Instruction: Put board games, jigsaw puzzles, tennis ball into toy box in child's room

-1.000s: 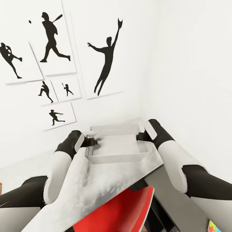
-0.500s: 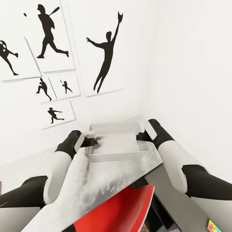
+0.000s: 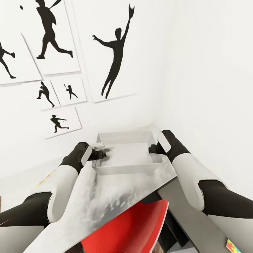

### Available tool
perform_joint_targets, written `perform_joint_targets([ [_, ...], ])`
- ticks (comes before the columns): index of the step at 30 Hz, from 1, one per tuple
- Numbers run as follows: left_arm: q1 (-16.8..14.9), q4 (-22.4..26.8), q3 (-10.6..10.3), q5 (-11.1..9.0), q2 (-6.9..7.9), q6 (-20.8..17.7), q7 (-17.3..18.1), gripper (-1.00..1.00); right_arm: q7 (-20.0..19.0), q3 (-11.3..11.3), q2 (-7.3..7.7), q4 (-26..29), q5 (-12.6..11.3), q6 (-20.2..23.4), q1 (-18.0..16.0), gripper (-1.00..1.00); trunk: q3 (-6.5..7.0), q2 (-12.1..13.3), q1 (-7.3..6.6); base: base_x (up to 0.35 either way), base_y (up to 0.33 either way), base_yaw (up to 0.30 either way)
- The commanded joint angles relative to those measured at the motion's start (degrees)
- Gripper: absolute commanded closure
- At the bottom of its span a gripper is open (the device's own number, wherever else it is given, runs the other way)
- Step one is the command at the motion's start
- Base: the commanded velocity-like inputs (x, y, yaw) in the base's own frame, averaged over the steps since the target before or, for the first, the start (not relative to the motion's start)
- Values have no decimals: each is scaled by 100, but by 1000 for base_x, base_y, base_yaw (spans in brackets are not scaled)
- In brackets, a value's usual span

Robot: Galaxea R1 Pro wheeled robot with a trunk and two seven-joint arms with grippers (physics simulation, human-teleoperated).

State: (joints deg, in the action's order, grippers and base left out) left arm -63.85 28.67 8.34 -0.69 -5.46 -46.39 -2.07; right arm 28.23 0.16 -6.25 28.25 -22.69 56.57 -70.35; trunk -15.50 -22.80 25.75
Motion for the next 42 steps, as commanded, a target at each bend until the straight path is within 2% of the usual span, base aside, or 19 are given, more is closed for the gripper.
perform_joint_targets([
  [1,-5,7,36,-10,-8,-28,-22,-100,51,1,0,5,-52,12,-5,-100,-19,-12,3,0,0,0],
  [14,-5,7,36,-10,-8,-33,-21,-100,51,1,14,-44,-52,9,-5,-100,-49,-12,3,0,0,0],
  [26,-5,7,36,-10,0,-36,-13,-100,51,-4,33,-645,-52,-336,-5,-100,-51,-12,3,0,0,0],
  [35,-5,7,36,-14,1,-36,-13,-100,51,-13,28,-771,-52,-386,-5,-100,-51,-12,3,0,0,0],
  [40,-5,7,36,-17,1,-37,-13,-100,51,-94,27,-781,-52,-390,-5,-100,-51,-12,3,0,0,0],
  [41,-5,7,36,-16,1,-37,-13,-100,51,-117,27,-782,-52,-390,-5,100,-51,-12,3,0,0,0],
  [42,-5,7,36,-16,1,-37,-13,-100,51,-139,27,-783,-52,-391,-5,100,-51,-12,3,0,0,0],
])
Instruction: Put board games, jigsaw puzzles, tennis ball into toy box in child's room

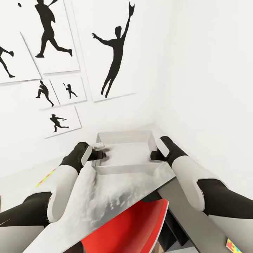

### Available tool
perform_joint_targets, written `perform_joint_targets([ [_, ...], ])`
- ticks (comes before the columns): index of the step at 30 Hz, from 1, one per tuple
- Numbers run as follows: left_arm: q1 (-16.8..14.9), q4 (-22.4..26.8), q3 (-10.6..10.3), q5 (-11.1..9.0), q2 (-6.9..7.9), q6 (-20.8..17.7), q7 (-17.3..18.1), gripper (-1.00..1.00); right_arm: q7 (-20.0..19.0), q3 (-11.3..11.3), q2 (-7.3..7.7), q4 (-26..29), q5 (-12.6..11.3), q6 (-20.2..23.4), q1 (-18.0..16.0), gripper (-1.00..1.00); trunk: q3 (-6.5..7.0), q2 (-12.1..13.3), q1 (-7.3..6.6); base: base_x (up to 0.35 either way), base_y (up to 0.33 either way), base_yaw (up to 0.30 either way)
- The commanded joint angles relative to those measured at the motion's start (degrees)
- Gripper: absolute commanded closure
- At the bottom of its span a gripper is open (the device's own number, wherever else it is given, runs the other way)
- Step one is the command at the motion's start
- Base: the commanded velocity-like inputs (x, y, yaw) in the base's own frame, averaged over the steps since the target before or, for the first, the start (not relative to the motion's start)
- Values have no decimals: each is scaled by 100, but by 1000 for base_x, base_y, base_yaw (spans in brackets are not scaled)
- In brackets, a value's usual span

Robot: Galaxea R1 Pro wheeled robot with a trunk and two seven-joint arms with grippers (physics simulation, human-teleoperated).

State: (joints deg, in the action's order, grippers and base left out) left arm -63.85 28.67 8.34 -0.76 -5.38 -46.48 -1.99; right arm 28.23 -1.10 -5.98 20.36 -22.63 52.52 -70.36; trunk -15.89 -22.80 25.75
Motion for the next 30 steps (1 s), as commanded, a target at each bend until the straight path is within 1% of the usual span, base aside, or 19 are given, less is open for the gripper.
perform_joint_targets([
  [1,-4,7,36,-11,-7,-28,-21,-100,51,-34,1,5,-58,13,-4,100,-11,-11,3,0,0,0],
  [4,-4,7,36,-12,-7,-28,-21,-100,51,-115,0,3,-58,11,-4,100,-11,-11,3,0,0,0],
  [5,-4,7,36,-12,-7,-28,-21,100,51,-123,0,3,-58,11,-4,100,-11,-11,3,0,0,0],
  [25,-4,59,45,-12,-7,-37,-21,100,44,-147,0,51,-66,4,-4,100,-11,-11,3,-3,0,0],
  [30,-4,60,48,-12,-7,-39,-14,100,42,-153,0,64,-66,3,-4,100,15,-11,3,-282,8,0],
])
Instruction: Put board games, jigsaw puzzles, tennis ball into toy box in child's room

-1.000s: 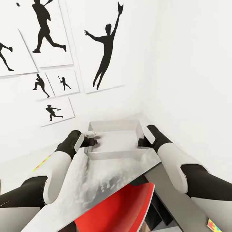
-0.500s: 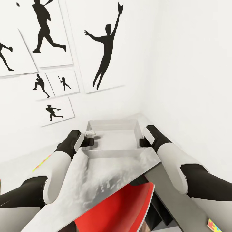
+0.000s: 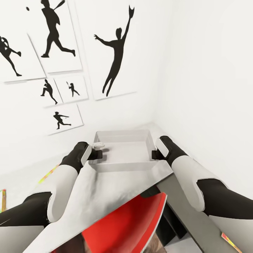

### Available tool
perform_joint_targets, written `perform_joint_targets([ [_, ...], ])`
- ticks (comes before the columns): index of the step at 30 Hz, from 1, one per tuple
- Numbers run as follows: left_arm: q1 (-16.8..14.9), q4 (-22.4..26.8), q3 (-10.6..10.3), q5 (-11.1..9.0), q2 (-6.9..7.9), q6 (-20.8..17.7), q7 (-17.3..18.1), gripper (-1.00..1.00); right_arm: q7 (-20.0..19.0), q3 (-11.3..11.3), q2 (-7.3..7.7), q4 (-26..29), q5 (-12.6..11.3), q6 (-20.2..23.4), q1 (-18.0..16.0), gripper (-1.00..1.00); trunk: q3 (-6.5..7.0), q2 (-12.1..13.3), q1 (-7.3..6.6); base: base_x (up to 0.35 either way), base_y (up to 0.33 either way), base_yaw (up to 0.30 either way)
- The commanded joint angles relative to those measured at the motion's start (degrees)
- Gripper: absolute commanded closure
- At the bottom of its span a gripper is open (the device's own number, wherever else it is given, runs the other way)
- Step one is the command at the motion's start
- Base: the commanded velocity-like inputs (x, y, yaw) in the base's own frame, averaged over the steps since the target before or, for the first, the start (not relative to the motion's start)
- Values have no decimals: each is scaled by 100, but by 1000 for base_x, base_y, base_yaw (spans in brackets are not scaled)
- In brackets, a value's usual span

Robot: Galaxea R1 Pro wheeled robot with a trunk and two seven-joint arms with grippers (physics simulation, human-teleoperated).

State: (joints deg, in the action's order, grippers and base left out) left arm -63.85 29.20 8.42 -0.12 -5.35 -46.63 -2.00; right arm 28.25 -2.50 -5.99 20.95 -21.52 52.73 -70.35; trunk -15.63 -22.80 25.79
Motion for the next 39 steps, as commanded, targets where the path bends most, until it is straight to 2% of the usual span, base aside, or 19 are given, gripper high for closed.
perform_joint_targets([
  [1,-4,7,39,-75,-10,-23,-13,100,40,-13,1,6,-177,-19,-5,100,-3,-12,0,-316,4,0],
  [17,-4,7,37,-78,-10,-24,-17,100,42,-13,0,6,-177,-26,-5,100,141,-12,0,-137,53,0],
  [32,-4,7,33,-75,-10,-23,-20,100,32,-13,-3,6,-177,-193,-5,100,150,-12,0,-145,-40,1],
  [39,-4,7,32,-76,-10,-25,-20,100,31,-14,-8,6,-177,-201,-5,100,150,-12,0,-162,117,37],
])
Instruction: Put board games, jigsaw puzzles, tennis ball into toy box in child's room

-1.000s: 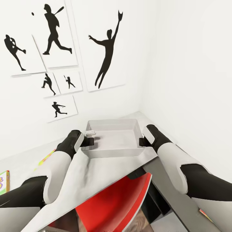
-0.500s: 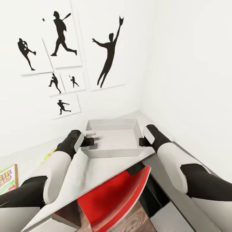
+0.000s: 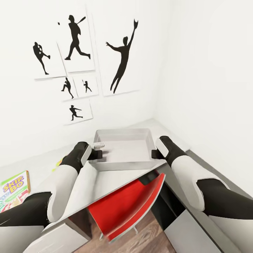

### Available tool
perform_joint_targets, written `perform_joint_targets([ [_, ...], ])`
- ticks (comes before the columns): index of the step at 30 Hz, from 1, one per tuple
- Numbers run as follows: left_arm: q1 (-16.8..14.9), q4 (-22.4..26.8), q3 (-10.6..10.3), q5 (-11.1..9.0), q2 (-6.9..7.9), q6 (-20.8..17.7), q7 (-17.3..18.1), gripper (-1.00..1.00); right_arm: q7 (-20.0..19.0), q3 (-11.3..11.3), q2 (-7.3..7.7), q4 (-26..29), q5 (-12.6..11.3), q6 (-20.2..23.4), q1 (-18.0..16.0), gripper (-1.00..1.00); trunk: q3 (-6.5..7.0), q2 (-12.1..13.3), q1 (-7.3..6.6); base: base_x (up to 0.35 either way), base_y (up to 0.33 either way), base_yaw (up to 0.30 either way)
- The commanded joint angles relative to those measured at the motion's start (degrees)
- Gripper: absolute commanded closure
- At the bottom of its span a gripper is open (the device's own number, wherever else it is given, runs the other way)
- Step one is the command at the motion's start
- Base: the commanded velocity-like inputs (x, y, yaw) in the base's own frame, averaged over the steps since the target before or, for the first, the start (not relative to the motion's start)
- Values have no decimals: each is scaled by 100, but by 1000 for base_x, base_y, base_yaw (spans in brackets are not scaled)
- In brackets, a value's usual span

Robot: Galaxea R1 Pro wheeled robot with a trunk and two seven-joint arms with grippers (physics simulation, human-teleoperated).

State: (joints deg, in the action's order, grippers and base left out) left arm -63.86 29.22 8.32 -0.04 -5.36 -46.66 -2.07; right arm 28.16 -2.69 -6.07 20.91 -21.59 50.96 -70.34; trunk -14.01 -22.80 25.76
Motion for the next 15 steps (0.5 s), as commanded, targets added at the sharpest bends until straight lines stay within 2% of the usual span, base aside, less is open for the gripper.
perform_joint_targets([
  [1,-4,4,44,-84,-9,-21,-13,100,40,3,0,9,-170,-25,-6,100,-12,-12,2,-72,57,6],
  [8,-4,4,43,-84,-9,-23,-13,100,33,-3,-3,9,-170,-25,-6,100,-12,-12,2,-30,8,2],
  [15,-4,4,45,-85,-10,-26,-13,100,30,-4,-1,9,-171,-25,-6,100,-12,-12,2,-67,-110,0],
])
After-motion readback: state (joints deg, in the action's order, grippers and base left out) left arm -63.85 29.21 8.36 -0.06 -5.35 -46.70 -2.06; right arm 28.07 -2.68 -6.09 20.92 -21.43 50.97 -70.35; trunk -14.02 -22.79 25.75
